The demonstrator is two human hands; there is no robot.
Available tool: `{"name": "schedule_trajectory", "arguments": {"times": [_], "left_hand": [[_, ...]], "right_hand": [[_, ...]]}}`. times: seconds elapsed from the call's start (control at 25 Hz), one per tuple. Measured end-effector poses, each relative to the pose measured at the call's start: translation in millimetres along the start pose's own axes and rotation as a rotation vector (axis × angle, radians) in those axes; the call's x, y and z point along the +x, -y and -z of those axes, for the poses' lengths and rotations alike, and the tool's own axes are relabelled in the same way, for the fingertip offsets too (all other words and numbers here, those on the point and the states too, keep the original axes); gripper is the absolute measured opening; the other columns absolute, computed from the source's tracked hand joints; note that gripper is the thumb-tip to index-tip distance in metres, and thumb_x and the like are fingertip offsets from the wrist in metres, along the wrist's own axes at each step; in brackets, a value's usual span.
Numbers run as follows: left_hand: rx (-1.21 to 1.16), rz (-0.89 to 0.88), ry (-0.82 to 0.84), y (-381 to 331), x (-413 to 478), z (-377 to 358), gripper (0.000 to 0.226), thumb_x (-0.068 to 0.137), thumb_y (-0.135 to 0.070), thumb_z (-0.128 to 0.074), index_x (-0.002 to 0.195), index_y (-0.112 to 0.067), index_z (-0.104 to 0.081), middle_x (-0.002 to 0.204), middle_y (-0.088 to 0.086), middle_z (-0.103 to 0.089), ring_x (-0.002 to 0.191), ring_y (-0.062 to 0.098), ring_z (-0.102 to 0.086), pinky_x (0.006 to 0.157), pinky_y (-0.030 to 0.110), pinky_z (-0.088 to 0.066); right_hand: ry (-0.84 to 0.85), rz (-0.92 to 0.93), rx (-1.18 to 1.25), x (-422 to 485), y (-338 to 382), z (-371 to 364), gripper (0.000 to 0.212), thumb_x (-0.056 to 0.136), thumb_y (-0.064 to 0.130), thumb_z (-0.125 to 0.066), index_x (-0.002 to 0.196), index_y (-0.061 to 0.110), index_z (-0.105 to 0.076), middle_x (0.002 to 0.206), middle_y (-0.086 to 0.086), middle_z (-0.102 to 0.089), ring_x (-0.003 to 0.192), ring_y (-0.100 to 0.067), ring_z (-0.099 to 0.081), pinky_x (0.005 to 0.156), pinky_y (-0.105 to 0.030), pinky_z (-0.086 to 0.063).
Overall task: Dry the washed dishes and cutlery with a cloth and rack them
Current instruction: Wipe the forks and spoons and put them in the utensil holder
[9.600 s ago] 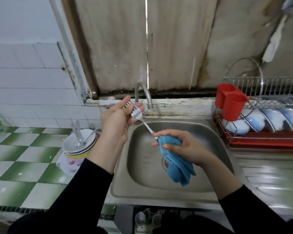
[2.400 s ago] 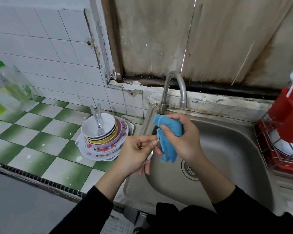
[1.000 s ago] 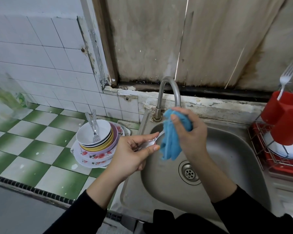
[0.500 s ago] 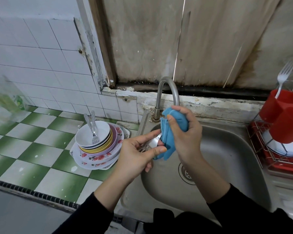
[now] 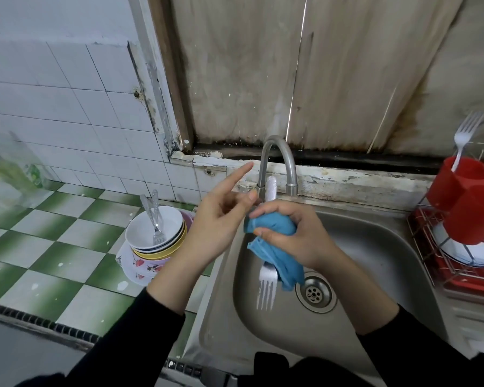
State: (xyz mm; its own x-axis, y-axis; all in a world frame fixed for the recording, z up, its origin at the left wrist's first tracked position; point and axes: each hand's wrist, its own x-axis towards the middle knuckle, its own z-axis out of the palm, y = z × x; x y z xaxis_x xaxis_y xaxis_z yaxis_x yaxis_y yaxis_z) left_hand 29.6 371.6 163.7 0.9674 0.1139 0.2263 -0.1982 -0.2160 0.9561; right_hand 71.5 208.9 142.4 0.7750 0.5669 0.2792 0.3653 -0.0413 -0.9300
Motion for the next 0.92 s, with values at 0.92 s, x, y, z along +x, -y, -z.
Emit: {"name": "schedule_trajectory", "arguments": {"times": [0.92], "left_hand": [[-0.440, 0.124, -0.406, -23.4, 12.4, -16.8, 0.025, 0.090, 0.009, -0.057, 0.093, -0.013, -0.068, 0.064, -0.001, -0.072, 0.059, 0.014, -0.071, 0.053, 0.020, -0.056]], "right_hand": [[-0.253, -0.005, -0.168, -37.9, -23.2, 5.7, 0.034, 0.076, 0.002, -0.078, 0.088, 0.033, -0.071, 0.098, 0.019, -0.070, 0.094, -0.004, -0.066, 0.079, -0.017, -0.053]]}}
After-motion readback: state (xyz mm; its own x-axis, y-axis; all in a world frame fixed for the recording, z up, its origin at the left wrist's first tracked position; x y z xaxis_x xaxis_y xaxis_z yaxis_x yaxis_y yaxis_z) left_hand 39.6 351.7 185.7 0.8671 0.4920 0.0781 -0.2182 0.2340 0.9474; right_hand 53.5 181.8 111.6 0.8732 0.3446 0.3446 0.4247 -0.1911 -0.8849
